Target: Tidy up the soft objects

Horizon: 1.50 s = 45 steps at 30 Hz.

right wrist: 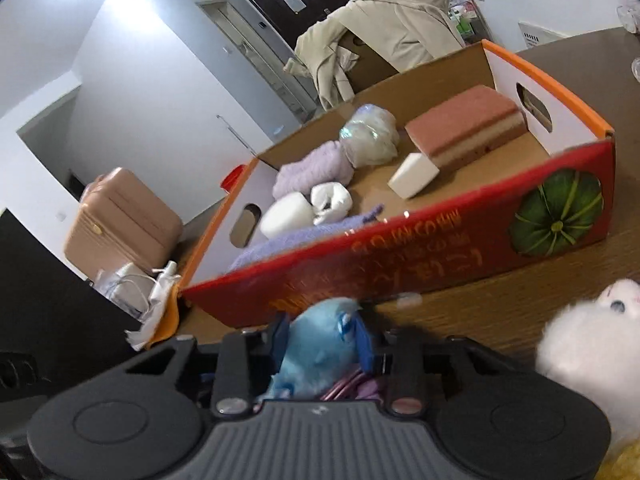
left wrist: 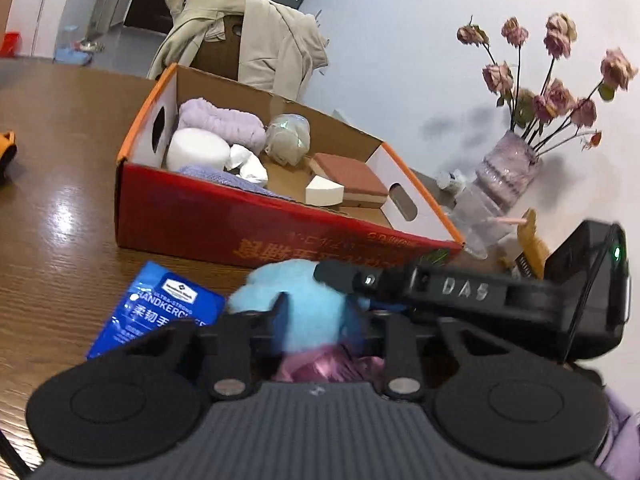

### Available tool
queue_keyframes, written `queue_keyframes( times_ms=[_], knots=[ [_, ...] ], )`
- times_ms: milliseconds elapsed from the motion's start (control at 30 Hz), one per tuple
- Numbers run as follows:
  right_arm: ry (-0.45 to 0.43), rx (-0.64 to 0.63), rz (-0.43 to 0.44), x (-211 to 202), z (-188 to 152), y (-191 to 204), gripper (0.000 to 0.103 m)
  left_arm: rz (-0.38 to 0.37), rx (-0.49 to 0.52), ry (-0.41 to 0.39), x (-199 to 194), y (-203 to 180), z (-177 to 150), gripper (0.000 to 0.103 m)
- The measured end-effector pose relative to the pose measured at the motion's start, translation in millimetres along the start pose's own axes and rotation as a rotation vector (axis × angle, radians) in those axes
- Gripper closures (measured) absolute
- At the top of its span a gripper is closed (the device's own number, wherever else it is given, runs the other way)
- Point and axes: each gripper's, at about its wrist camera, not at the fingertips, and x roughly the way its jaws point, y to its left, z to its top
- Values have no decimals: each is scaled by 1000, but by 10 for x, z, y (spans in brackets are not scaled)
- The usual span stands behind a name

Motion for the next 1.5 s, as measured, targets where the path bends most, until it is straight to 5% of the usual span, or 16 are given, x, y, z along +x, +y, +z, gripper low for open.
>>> queue_keyframes(
  times_ms=[133, 267, 333, 400, 467, 633, 733, 767, 833, 933, 1000, 1167, 1267, 1500],
  knots=[
    [-16, 15, 62, -105, -60, 50, 98, -83, 9, -7, -43, -107, -14, 99],
    [-37, -67, -8, -252, -177, 200, 100, -45, 97, -9, -227, -304, -147, 96],
    [-24, -118, -53, -343, -309, 227, 100, -17, 146, -28, -410, -310, -271, 87],
    [-14, -123, -68, -476, -451, 190, 102, 11, 129, -42, -585, -237, -385, 51],
    [-29, -124, -102, -609, -603, 144, 102, 31, 103, -33, -670, -175, -461, 49],
    [-119, -126, -101, -1017, -794, 169, 85, -26, 79, 29, -711, -260, -680, 31],
    [-156, -174, -141, -1184, -813, 147, 60, -76, 113, 50, -661, -414, -812, 27],
    [-141, -190, -181, -1178, -817, 132, 60, -56, 123, 59, -611, -448, -848, 31],
    [-108, -214, -239, -1140, -858, 93, 61, -13, 141, 67, -537, -485, -890, 56],
    [-105, -229, -253, -1159, -980, 66, 71, -37, 130, 49, -544, -447, -926, 70],
    [-106, -219, -242, -1196, -1057, 43, 82, -69, 120, 37, -566, -433, -934, 89],
    [-115, -234, -215, -1270, -1155, 102, 97, -91, 149, 44, -618, -548, -986, 95],
    [-149, -228, -179, -1424, -1130, 181, 98, -115, 193, 4, -775, -692, -924, 95],
    [-300, -305, -101, -1697, -331, 372, 98, -183, 263, -146, -709, -969, -39, 95]
  ],
)
